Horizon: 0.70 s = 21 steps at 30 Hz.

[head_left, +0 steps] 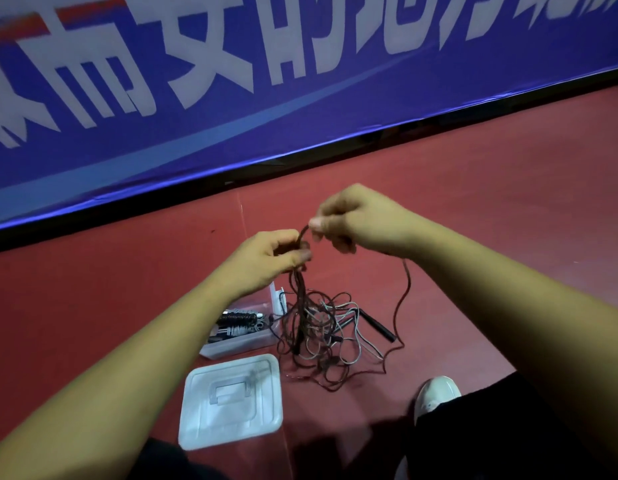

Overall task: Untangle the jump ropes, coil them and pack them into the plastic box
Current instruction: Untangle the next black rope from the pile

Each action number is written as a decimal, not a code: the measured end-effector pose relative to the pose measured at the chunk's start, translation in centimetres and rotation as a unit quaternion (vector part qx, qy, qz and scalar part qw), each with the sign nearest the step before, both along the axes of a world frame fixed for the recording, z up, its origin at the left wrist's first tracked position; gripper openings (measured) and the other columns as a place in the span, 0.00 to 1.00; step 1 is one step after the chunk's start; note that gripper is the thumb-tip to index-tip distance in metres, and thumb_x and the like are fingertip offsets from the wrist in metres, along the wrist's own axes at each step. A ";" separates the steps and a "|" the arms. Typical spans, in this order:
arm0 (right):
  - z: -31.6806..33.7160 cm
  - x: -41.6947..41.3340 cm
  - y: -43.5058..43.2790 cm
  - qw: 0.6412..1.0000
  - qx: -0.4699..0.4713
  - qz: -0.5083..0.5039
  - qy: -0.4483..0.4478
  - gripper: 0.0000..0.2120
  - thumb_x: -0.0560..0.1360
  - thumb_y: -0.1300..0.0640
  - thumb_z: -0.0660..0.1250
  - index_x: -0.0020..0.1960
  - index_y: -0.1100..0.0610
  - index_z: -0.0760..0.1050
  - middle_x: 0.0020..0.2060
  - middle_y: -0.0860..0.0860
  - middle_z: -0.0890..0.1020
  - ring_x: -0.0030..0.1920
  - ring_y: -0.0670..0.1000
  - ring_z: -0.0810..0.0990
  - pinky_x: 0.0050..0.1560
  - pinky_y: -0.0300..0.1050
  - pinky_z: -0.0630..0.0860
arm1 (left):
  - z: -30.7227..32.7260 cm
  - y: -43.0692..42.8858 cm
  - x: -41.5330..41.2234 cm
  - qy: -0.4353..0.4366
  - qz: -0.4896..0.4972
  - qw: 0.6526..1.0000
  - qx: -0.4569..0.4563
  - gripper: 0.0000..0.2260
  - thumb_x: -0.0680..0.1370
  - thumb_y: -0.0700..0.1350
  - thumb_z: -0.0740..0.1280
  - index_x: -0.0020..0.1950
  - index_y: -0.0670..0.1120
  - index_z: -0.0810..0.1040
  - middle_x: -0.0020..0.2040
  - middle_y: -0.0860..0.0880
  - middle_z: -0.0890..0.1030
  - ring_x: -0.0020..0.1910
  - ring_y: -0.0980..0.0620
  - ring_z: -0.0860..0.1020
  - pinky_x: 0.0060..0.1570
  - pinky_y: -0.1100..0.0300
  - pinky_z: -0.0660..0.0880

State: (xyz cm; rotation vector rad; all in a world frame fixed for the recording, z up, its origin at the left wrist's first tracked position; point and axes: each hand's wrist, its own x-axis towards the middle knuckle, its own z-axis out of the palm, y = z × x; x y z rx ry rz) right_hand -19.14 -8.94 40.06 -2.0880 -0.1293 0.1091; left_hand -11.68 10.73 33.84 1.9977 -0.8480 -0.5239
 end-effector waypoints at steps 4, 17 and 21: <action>1.7 0.4 -1.2 0.940 0.327 -0.066 -0.067 0.13 0.81 0.64 0.59 0.38 0.62 0.72 0.23 0.50 0.65 0.24 0.48 0.64 0.27 0.38 0.58 | -2.5 0.1 -0.2 0.028 -0.035 0.979 0.197 0.05 0.79 0.49 0.69 0.53 0.51 0.81 0.49 0.53 0.84 0.48 0.55 0.80 0.53 0.59 0.72; 0.2 1.3 -5.5 0.949 0.102 -0.296 -0.033 0.13 0.80 0.59 0.62 0.42 0.64 0.79 0.29 0.55 0.77 0.27 0.52 0.73 0.30 0.44 0.69 | -0.1 0.6 0.7 0.037 0.102 0.994 -0.022 0.13 0.85 0.44 0.57 0.46 0.43 0.78 0.30 0.50 0.78 0.38 0.46 0.83 0.46 0.55 0.77; -0.2 1.5 -5.1 0.963 -0.110 -0.246 -0.019 0.19 0.71 0.64 0.64 0.60 0.56 0.80 0.56 0.52 0.83 0.58 0.49 0.81 0.62 0.48 0.76 | 0.8 0.1 -0.1 -0.032 0.107 0.994 0.001 0.13 0.85 0.46 0.57 0.44 0.46 0.76 0.26 0.55 0.70 0.30 0.53 0.77 0.40 0.58 0.72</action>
